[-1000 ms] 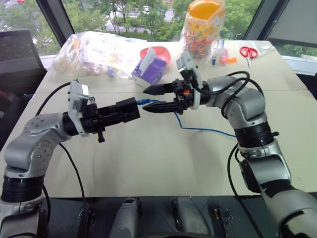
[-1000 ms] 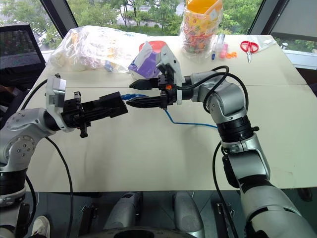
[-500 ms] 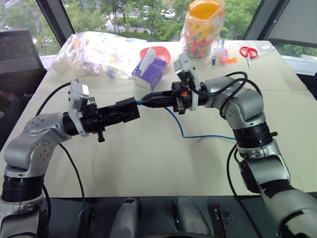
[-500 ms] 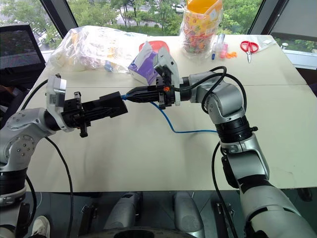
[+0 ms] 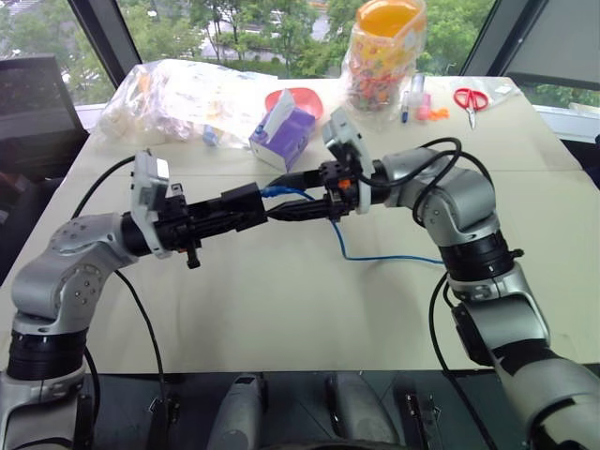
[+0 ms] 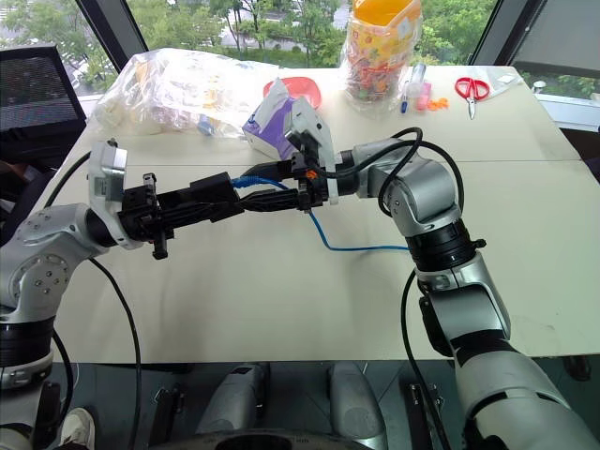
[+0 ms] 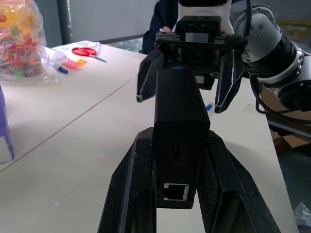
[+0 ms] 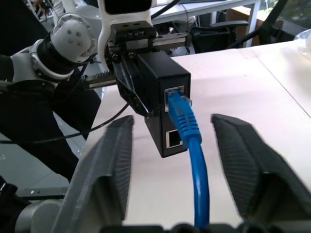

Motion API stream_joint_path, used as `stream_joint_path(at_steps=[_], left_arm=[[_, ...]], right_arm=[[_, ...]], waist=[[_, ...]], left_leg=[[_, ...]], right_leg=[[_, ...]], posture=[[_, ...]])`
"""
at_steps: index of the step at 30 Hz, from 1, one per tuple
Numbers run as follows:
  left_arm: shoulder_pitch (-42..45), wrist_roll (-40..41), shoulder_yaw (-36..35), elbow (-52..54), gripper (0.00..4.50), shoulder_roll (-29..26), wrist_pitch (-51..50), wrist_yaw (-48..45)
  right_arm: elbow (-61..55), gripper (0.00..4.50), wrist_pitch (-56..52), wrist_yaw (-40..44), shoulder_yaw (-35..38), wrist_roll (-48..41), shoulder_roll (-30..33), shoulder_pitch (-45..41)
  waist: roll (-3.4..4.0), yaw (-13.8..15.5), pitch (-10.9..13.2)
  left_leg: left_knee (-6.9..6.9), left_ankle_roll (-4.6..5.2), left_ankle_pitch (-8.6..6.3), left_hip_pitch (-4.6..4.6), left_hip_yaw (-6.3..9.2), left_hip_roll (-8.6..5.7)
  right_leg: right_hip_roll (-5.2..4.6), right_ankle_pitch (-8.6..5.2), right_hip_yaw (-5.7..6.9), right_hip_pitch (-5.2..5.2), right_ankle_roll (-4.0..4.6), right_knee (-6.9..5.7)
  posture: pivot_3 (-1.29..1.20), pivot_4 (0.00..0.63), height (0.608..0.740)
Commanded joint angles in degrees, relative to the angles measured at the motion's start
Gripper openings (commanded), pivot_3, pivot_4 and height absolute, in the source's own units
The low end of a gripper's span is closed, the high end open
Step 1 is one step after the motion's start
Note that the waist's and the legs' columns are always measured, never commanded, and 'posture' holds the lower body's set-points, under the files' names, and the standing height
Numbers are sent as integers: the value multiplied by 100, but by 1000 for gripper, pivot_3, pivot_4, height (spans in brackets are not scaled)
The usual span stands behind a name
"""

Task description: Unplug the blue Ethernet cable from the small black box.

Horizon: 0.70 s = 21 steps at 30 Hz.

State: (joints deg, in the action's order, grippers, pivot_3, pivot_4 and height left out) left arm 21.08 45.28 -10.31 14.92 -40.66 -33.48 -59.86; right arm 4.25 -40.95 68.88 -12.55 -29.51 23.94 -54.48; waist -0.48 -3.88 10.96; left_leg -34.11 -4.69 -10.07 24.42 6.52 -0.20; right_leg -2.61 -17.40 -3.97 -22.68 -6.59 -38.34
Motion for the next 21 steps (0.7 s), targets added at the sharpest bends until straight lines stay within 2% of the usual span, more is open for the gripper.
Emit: stream_joint_path(at_steps=[1,9,12,15,16,21], left_arm=[[48,80,-69,220,496,-44,57,-66],[-59,76,-89,325,496,-43,57,-52],[-101,82,-99,350,496,-48,56,-48],[-123,88,-104,368,496,-48,52,-39],[-122,88,-102,364,496,-47,52,-36],[-86,69,-89,311,496,-47,64,-40]], right_arm=[[-31,2605,105,147,50,8,44,-137],[129,2605,189,285,68,59,28,-252],[185,1705,241,280,94,93,19,-285],[217,223,260,271,129,102,14,-309],[212,35,257,270,137,102,13,-308],[145,35,228,245,160,81,3,-276]], waist=[[0,0,0],[0,-3,0],[0,0,0],[0,1,0],[0,0,0],[0,-1,0]], left_leg=[[0,0,0,0,0,0],[0,0,0,0,0,0],[0,0,0,0,0,0],[0,0,0,0,0,0],[0,0,0,0,0,0],[0,0,0,0,0,0]], right_leg=[[0,0,0,0,0,0],[0,0,0,0,0,0],[0,0,0,0,0,1],[0,0,0,0,0,2],[0,0,0,0,0,2],[0,0,0,0,0,2]], posture=[[0,150,740],[0,150,740],[0,150,740],[0,150,740],[0,150,740],[0,150,740]])
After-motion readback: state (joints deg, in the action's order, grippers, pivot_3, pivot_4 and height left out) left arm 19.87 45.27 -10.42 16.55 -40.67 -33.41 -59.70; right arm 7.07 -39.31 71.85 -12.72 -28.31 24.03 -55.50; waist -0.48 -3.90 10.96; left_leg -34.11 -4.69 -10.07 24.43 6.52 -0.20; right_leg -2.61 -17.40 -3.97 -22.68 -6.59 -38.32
